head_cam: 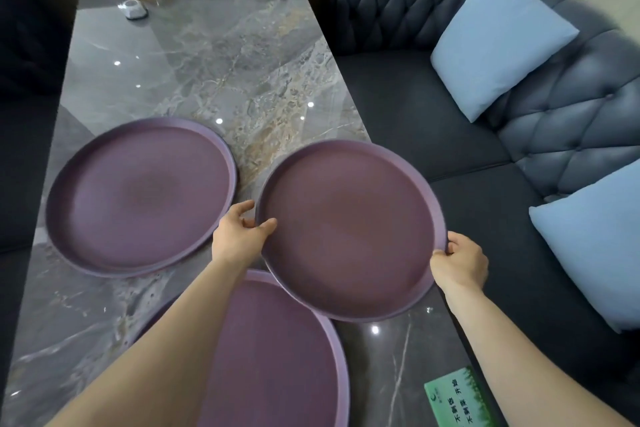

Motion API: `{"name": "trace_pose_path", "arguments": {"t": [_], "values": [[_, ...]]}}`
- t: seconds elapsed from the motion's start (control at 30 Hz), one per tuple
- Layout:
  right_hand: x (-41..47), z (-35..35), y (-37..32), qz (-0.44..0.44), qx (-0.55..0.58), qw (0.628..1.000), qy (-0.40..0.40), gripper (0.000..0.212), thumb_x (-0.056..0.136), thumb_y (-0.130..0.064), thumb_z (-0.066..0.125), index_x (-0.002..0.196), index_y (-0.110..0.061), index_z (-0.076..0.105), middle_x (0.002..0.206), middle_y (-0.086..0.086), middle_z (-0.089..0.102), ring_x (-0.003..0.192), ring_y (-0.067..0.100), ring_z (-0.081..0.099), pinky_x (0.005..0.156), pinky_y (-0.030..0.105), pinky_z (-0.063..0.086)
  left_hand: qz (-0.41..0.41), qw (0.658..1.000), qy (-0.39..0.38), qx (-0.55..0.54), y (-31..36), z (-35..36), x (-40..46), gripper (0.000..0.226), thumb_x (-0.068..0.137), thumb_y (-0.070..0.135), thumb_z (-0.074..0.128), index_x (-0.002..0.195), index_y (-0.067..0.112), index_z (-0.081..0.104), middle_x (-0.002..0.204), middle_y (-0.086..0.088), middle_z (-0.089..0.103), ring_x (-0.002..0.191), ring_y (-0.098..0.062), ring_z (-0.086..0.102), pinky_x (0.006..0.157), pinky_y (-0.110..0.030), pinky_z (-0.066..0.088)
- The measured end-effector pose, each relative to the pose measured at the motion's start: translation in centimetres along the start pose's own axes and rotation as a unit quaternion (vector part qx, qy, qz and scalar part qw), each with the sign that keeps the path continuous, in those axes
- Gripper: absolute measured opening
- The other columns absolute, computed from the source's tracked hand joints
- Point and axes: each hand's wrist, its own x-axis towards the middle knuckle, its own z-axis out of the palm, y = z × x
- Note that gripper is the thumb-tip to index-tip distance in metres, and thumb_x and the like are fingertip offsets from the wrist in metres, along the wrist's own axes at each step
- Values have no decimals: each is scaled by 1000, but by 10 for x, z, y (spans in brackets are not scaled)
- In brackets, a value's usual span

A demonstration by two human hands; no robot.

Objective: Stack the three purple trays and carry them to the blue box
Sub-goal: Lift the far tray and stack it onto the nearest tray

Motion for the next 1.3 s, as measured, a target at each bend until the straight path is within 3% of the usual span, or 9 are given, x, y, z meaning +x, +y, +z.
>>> {"name": "trace_pose_path", "arguments": {"t": [0.17,0.3,0.4,0.47,0.6,0.77,0.9,1.17,1.3], "values": [[-50,0,-7,-29,5,999,-15,19,81,-5,63,87,-23,65,77,-5,69,74,22,64,63,28,46,26,996,53,74,-29,-48,-34,40,75,65,59,108,44,51,91,12,68,91,-26,67,88,-42,52],[-108,9,-1,-44,5,999,-29,21,80,-5,69,87,-25,62,74,-7,62,75,21,58,71,30,46,6,990,106,89,-76,-94,-61,32,83,60,59,88,29,54,89,10,64,100,-32,63,84,-40,45],[-152,20,11,-57,4,998,-40,25,78,-2,71,94,-21,65,76,-4,62,75,21,56,61,24,42,-13,986,118,114,-114,-127,-85,35,82,58,62,75,25,54,80,1,63,95,-36,63,77,-39,43],[-177,27,20,-66,-9,996,-52,25,78,-1,72,95,-18,66,77,-3,66,74,20,57,54,18,36,-12,983,117,140,-138,-146,-101,33,82,58,63,80,26,54,81,0,64,94,-36,63,75,-39,42],[-216,36,33,-65,-32,995,-72,23,77,-3,71,91,-21,67,80,-2,71,78,24,65,69,31,52,-18,979,99,180,-177,-171,-127,27,85,56,60,101,35,54,85,2,70,82,-30,59,70,-37,43],[-241,43,48,-90,-74,991,-63,22,81,-5,71,84,-26,64,73,-8,67,74,23,62,64,31,50,-32,971,107,213,-206,-181,-148,19,88,46,62,98,31,57,93,5,70,79,-23,55,68,-34,41],[-246,46,54,-106,-100,988,-57,17,85,-7,69,93,-22,71,83,-2,72,79,25,63,66,29,47,-25,967,122,221,-213,-181,-152,12,86,35,68,93,28,60,93,4,71,78,-20,53,66,-33,39],[-243,51,58,-94,-139,984,-53,13,86,-6,68,93,-15,74,94,5,64,82,25,56,67,31,48,-40,967,100,230,-219,-173,-148,17,86,28,69,102,28,63,100,5,73,97,-26,65,72,-34,42],[-240,54,54,-74,-130,987,-52,19,86,-1,66,93,-16,75,85,4,71,77,28,62,61,29,48,-54,968,102,224,-217,-173,-141,14,85,27,70,95,27,61,94,2,72,87,-27,62,70,-34,41]]}}
